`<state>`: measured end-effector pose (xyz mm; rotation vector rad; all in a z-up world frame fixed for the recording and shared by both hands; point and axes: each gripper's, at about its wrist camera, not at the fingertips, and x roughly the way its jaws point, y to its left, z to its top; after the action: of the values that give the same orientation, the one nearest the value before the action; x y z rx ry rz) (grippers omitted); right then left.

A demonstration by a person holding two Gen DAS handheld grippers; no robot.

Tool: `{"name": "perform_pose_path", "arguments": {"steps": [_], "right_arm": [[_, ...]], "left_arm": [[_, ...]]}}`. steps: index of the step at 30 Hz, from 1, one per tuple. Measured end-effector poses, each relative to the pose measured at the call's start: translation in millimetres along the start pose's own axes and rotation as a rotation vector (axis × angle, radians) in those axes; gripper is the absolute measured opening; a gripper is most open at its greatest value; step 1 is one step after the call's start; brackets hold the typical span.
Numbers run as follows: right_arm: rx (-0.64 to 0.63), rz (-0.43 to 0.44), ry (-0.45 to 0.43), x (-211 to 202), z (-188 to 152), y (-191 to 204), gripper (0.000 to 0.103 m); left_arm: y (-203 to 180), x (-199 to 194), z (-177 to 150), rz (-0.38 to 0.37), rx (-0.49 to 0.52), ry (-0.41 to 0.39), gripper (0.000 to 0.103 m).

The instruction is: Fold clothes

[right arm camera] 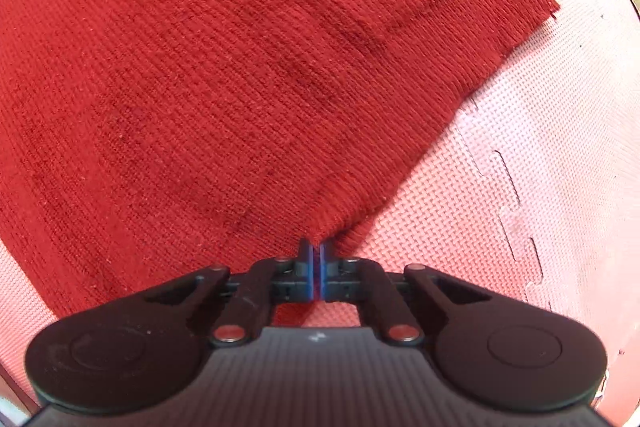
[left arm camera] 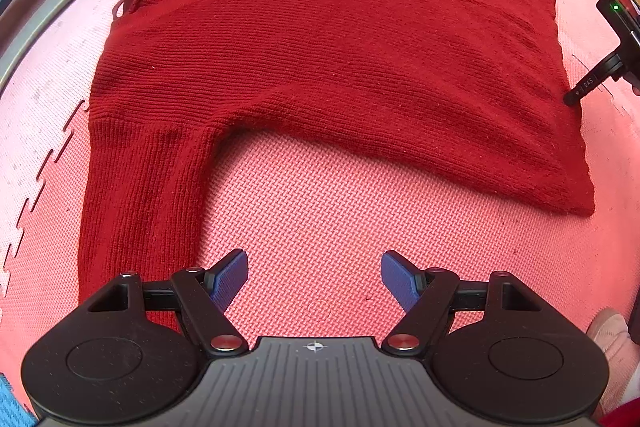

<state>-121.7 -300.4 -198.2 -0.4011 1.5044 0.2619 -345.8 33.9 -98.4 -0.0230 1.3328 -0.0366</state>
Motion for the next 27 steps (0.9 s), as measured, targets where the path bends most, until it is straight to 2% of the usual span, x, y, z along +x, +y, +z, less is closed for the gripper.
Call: {"name": "perform_pose_path", "arguments": {"steps": [3, 11, 14, 21, 22, 24, 26, 27], "right_arm": [[0.005, -0.008, 0.028, 0.5, -10.6, -7.2, 0.003], [0.014, -0.055, 0.007, -6.2, -13.0, -6.0, 0.003], [0.011, -0.083, 0.035, -0.3, -18.9, -7.0, 0.003], [-0.028, -0.083, 0.078, 5.1, -18.7, 15.5, 0.005], [-0.027, -0.078, 0.08, 3.5, -17.9, 18.3, 0.007], [-0.053, -0.11, 0.106, 0.2, -14.3, 27.6, 0.019], [-0.115, -0.173, 0.094, -9.6, -12.0, 40.7, 0.046], [-0.14, -0.195, 0.066, -18.2, -11.5, 46.4, 0.049]], "left_arm": [[0.5, 2.0, -1.0, 0.003, -0.001, 0.01, 0.076], [3.6, 0.6, -4.0, 0.004, -0.003, 0.011, 0.076], [7.6, 2.1, -7.1, 0.007, -0.015, 0.018, 0.076], [10.8, -3.1, -8.1, 0.002, -0.013, 0.001, 0.076], [11.6, -3.2, -8.9, 0.003, -0.014, 0.002, 0.076], [13.6, -3.1, -10.1, 0.005, -0.017, 0.004, 0.076], [15.1, -4.2, -10.9, 0.007, -0.022, 0.002, 0.076], [15.9, -4.8, -11.3, 0.008, -0.024, 0.0, 0.076]]}}
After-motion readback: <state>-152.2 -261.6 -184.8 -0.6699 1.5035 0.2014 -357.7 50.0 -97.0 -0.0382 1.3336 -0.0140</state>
